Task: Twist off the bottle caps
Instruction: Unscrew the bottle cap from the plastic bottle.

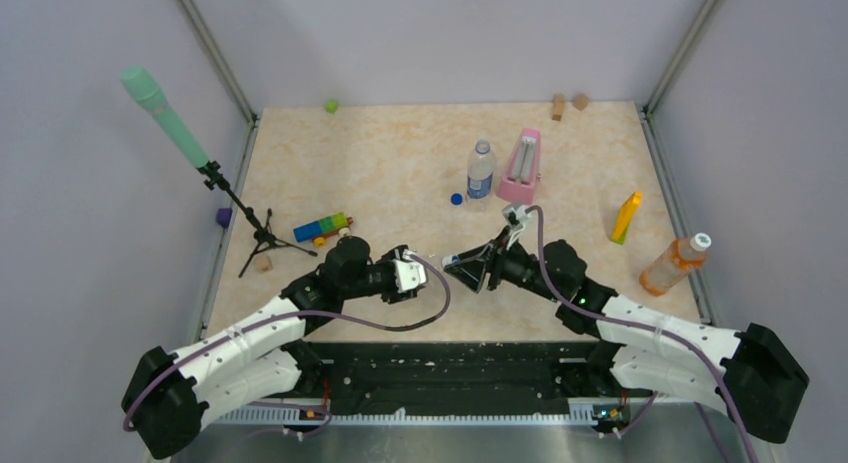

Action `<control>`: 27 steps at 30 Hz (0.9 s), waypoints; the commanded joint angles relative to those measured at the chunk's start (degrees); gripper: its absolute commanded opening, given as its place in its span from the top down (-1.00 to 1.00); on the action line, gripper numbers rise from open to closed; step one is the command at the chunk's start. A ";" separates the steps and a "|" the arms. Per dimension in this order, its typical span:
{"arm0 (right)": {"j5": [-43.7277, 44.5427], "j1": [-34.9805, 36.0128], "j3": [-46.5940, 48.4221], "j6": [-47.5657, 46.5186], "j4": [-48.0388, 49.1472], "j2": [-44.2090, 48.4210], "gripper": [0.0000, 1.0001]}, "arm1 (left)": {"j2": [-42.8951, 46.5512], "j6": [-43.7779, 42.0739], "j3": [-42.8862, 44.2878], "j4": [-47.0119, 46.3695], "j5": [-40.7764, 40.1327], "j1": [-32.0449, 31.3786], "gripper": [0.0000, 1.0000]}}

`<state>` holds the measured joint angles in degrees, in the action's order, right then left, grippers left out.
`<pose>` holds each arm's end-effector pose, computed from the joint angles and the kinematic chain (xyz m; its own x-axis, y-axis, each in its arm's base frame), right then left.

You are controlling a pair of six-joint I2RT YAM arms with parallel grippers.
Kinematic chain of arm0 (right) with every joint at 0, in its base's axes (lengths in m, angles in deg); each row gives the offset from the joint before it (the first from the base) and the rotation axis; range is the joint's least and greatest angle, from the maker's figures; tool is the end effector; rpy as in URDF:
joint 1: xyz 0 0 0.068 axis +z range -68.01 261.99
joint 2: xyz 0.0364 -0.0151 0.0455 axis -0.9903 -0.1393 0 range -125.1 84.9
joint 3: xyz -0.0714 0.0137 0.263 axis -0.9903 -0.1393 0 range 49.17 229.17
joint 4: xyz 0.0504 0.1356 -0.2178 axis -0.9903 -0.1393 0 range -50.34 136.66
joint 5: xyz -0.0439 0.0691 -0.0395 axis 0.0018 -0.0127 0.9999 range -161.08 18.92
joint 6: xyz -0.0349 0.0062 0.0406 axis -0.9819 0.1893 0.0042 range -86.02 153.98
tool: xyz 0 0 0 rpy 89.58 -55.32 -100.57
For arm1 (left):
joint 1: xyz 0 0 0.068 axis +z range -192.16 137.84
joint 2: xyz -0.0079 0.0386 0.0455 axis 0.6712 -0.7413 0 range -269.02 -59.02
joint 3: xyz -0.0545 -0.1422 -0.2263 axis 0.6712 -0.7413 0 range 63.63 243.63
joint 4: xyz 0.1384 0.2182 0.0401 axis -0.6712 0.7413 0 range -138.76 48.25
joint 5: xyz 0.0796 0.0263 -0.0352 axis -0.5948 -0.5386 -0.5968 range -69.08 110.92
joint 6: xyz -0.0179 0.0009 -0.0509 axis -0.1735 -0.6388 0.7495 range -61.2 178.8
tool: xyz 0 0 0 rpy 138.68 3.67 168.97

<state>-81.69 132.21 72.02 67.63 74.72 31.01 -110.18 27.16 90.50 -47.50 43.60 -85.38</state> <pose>0.1319 0.1688 0.2462 -0.5114 0.2369 -0.8260 -0.7083 0.4281 0.5613 0.1355 -0.1462 0.2269 0.1970 0.4791 -0.8553 0.9186 0.2147 0.3318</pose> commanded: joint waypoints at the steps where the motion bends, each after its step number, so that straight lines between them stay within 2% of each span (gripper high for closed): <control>1: 0.59 0.15 -0.40 3.03 0.37 1.67 -0.06 | 0.15 -0.79 1.67 -2.96 1.20 -0.11 1.00; 6: -0.41 0.16 -0.26 3.18 1.19 1.37 0.23 | -0.58 -1.20 2.38 -2.61 1.33 -0.11 1.00; 8: -0.06 0.07 0.10 2.66 0.99 0.91 0.23 | -0.99 -1.52 2.63 -2.57 2.05 -0.11 1.00; 12: 0.40 -0.09 0.59 2.42 1.80 0.31 0.05 | -1.29 -1.75 2.70 -2.65 2.89 -0.11 1.00; 16: 0.76 -0.33 0.89 3.53 2.12 0.05 0.09 | -1.24 -1.78 2.49 -2.75 2.77 -0.11 1.00; 18: 0.08 -0.38 0.62 3.70 2.48 -0.14 0.19 | -1.10 -1.70 2.40 -2.75 2.72 -0.12 1.00; 22: -1.11 -0.42 0.15 2.00 2.98 -0.53 0.74 | -0.88 -1.58 2.22 -2.83 3.09 -0.11 1.00; 26: -7.18 -0.46 0.32 -6.34 1.82 -1.34 1.00 | -0.17 -1.30 2.28 -2.73 3.65 -0.11 1.00; 27: -8.72 -0.41 0.42 -9.94 1.39 -1.43 1.00 | 0.04 -1.23 2.14 -2.79 3.76 -0.11 1.00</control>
<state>-83.46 131.77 71.63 67.33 75.35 30.66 -111.31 25.87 90.85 -46.95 44.60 -85.32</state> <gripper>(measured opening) 0.168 0.557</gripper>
